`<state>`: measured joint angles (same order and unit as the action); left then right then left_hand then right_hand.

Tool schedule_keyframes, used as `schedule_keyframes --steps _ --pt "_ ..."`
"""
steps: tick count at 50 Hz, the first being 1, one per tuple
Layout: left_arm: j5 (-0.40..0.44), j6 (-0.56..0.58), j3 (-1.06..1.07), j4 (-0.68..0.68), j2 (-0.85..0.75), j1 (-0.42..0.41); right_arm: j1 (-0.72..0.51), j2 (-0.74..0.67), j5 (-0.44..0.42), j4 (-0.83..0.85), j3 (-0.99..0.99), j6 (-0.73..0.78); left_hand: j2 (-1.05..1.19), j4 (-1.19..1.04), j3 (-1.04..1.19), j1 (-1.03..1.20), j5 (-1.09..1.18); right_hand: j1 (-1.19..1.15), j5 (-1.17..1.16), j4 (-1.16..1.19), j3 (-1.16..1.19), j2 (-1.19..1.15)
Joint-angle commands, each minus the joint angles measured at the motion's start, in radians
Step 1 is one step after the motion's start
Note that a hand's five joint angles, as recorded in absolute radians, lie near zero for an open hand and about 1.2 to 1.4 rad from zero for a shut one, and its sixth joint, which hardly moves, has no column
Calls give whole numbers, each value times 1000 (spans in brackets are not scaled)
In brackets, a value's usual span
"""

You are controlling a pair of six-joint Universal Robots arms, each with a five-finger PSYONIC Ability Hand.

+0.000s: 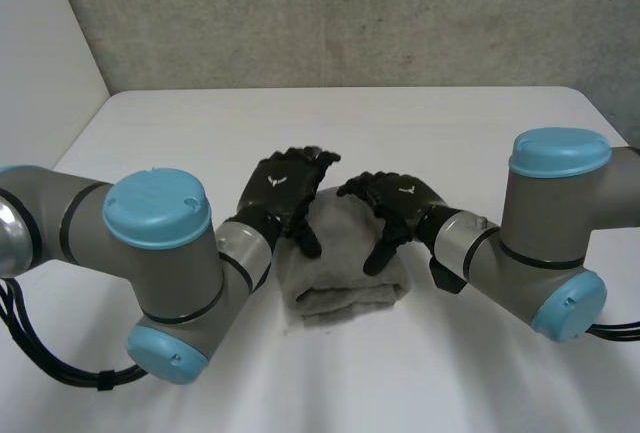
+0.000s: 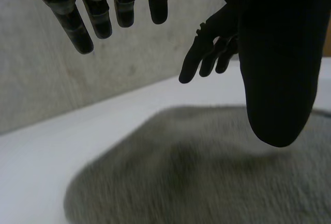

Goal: Fold the towel.

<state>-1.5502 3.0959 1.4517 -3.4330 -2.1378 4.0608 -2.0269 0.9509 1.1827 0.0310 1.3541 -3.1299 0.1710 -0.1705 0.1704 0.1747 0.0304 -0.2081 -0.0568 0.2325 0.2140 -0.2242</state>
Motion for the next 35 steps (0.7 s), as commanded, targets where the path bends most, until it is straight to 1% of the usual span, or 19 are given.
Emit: schedule_keyframes --steps 1,9,11,12,14,15,16,17,19,20,22,23,25,26,28,29,31,34,35 --pt "-59 0 50 9 -13 12 -1 -40 3 0 -20 16 13 -14 14 9 -21 34 57 -58 -40 50" --pt "-62 15 84 15 -70 12 2 -86 40 -8 -43 102 10 -11 11 6 -24 34 57 -58 -40 50" --pt "-61 16 79 18 -70 12 4 -86 92 -10 -44 158 13 -14 14 9 -21 34 57 -58 -40 50" --pt "-61 16 79 18 -70 12 4 -86 92 -10 -44 159 13 -14 14 9 -21 34 57 -58 -40 50" --pt "-59 18 61 28 -47 12 4 -55 139 -11 -46 194 13 -14 14 9 -21 34 57 -58 -40 50" --pt "-59 18 61 28 -47 12 4 -55 140 -11 -46 194 13 -14 14 9 -21 34 57 -58 -40 50" --pt "-57 23 44 41 -22 12 4 -16 155 -11 -46 191 13 -14 14 9 -21 34 57 -58 -40 50" --pt "-57 23 44 41 -22 12 4 -15 155 -11 -46 191 13 -14 14 9 -21 34 57 -58 -40 50" --pt "-57 26 0 90 56 13 5 81 181 -3 -44 177 4 -5 5 1 -30 34 57 -58 -40 50" --pt "-57 26 -1 90 56 13 5 82 181 -3 -44 177 4 -5 5 1 -30 34 57 -58 -40 50" --pt "-57 18 -54 156 140 29 10 167 236 1 -46 145 4 -5 5 1 -30 34 57 -58 -40 50" --pt "-57 18 -54 156 141 29 10 167 236 1 -46 145 4 -5 5 1 -30 34 57 -58 -40 50" --pt "-56 18 -108 221 229 65 34 245 316 0 -47 81 4 -5 5 1 -30 34 57 -58 -40 50" --pt "-56 18 -108 221 230 66 34 246 316 0 -47 80 4 -5 5 1 -30 34 57 -58 -40 50" --pt "-54 20 -155 282 298 107 51 311 363 0 -46 38 4 -5 5 1 -30 34 57 -58 -40 50" --pt "-54 20 -155 282 299 107 51 312 364 0 -46 37 4 -5 5 1 -30 34 57 -58 -40 50" --pt "-54 26 -200 333 347 131 57 371 362 0 -49 42 4 -5 5 1 -30 34 57 -58 -40 50" --pt "-53 26 -215 354 374 144 79 417 359 0 -41 57 4 -5 5 1 -30 34 57 -58 -40 50" --pt "-53 26 -232 380 403 165 79 417 359 0 -41 57 4 -5 5 1 -30 34 57 -58 -40 50"
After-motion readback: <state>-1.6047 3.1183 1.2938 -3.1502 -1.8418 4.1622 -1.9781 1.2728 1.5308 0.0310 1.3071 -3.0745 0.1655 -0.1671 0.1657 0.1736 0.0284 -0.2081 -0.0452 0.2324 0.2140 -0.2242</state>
